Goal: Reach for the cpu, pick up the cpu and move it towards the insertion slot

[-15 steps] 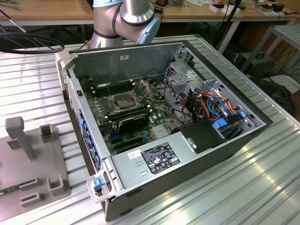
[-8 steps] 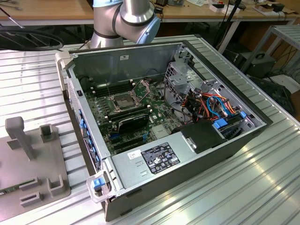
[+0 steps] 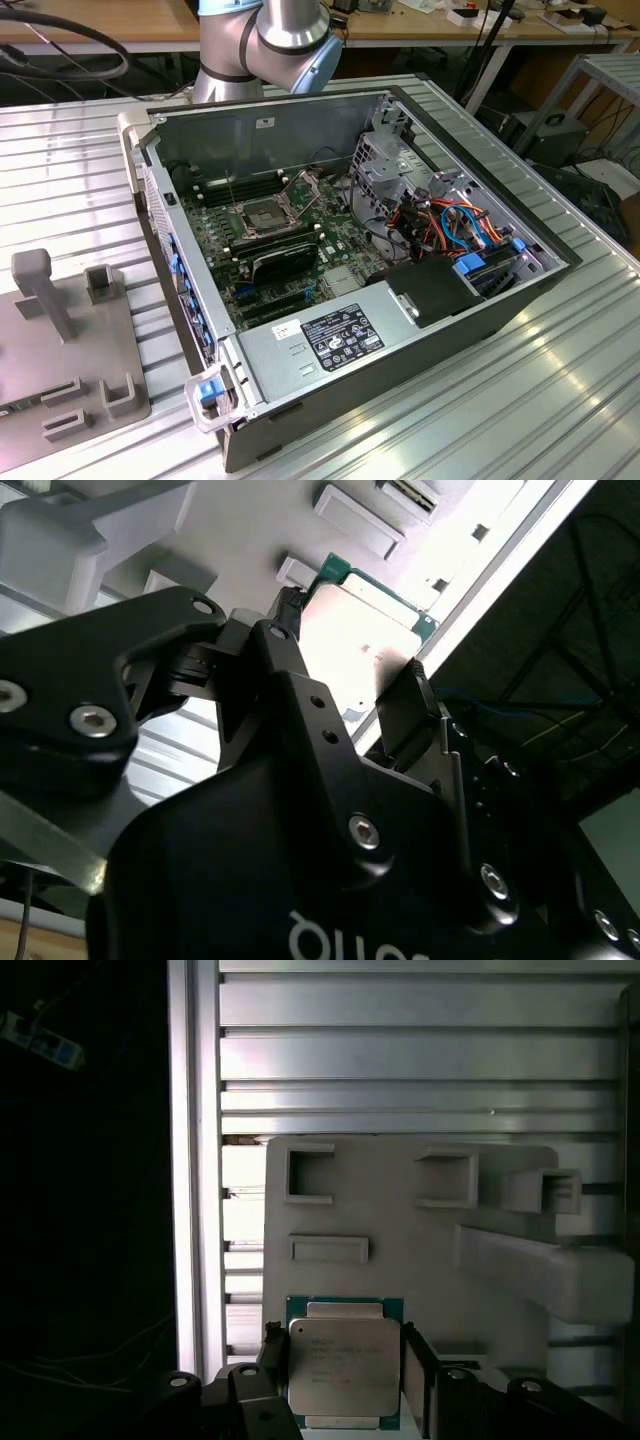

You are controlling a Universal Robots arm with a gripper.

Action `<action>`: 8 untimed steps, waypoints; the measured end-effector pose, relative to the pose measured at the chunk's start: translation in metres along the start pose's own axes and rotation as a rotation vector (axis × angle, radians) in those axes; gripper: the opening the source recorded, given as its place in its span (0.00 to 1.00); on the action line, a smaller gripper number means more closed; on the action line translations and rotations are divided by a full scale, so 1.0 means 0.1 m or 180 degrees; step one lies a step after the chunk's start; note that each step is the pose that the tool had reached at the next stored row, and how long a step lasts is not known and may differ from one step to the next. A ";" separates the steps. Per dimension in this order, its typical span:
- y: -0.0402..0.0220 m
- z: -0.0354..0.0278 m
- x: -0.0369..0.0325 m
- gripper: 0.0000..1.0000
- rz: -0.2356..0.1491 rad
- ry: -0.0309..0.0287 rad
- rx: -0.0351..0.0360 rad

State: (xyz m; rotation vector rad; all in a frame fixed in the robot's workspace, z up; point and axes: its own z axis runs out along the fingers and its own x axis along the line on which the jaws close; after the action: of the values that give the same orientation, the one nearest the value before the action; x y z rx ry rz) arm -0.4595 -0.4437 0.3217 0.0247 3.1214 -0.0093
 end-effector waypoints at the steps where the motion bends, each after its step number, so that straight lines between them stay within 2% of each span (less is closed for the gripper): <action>1: 0.000 -0.018 -0.001 0.55 0.0000 0.0000 0.0000; 8: -0.001 -0.129 -0.005 0.55 0.0000 0.0000 0.0000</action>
State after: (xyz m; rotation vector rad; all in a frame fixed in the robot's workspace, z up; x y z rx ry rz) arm -0.4594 -0.4437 0.3345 0.0245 3.1214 -0.0092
